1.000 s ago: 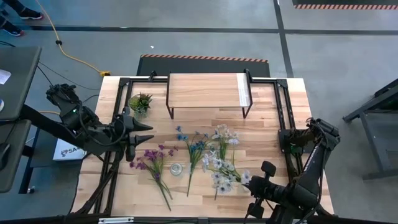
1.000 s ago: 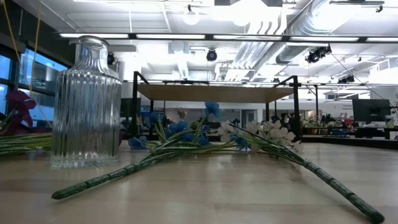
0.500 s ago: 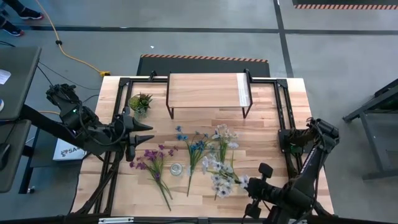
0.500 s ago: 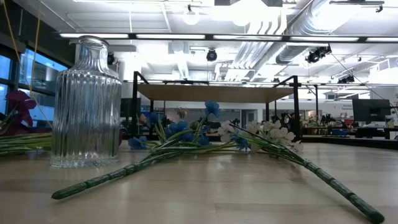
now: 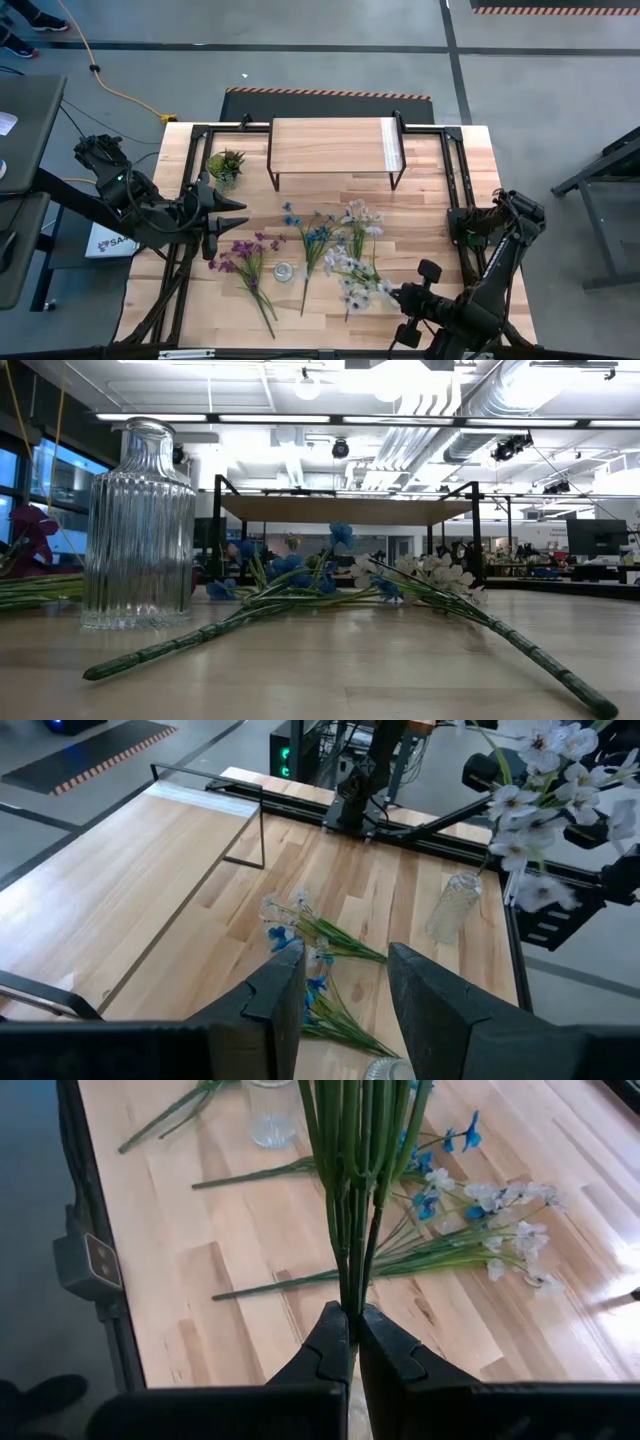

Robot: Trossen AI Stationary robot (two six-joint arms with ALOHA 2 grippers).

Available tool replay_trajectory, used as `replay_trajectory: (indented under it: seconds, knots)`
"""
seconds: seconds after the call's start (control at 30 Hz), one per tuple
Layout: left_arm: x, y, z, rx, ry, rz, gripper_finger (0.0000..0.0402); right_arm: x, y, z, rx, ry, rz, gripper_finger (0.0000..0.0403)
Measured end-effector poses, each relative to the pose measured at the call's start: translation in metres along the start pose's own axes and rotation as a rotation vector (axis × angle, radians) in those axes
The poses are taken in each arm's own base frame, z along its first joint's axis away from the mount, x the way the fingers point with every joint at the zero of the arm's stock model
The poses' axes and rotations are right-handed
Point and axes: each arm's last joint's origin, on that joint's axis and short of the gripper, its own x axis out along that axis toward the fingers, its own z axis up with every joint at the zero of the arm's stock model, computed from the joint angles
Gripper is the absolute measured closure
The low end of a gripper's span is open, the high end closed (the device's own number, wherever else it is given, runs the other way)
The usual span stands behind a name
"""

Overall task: Pick and place flowers into a vace then onto a shelf
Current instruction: Put the left white flowers into the right transparent vase

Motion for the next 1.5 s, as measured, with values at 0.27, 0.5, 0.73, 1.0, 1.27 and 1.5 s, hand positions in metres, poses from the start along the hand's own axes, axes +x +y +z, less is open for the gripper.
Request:
replay_trajectory:
  seconds: [0.27,0.5,0.73,1.0,1.27,1.5]
  knots:
    - [0.0,0.0,0.0,0.0,0.0,0.0,0.0222,0.007,0.001,-0.006,-0.003,0.0,-0.005,0.0403]
    - [0.0,0.0,0.0,0.0,0.0,0.0,0.0222,0.008,0.002,-0.004,-0.008,-0.034,-0.003,0.0403]
    - [0.0,0.0,0.0,0.0,0.0,0.0,0.0222,0.008,0.002,-0.005,-0.004,-0.025,-0.002,0.0403]
    - [0.0,0.0,0.0,0.0,0.0,0.0,0.0222,0.022,0.004,-0.018,0.017,-0.015,0.006,0.0403]
    - [0.0,0.0,0.0,-0.001,-0.001,0.0,0.0222,0.031,0.004,-0.026,0.018,-0.009,0.004,0.0403]
    - [0.0,-0.001,0.002,-0.017,-0.015,-0.011,0.0222,0.03,-0.001,-0.027,0.014,0.032,-0.021,0.0403]
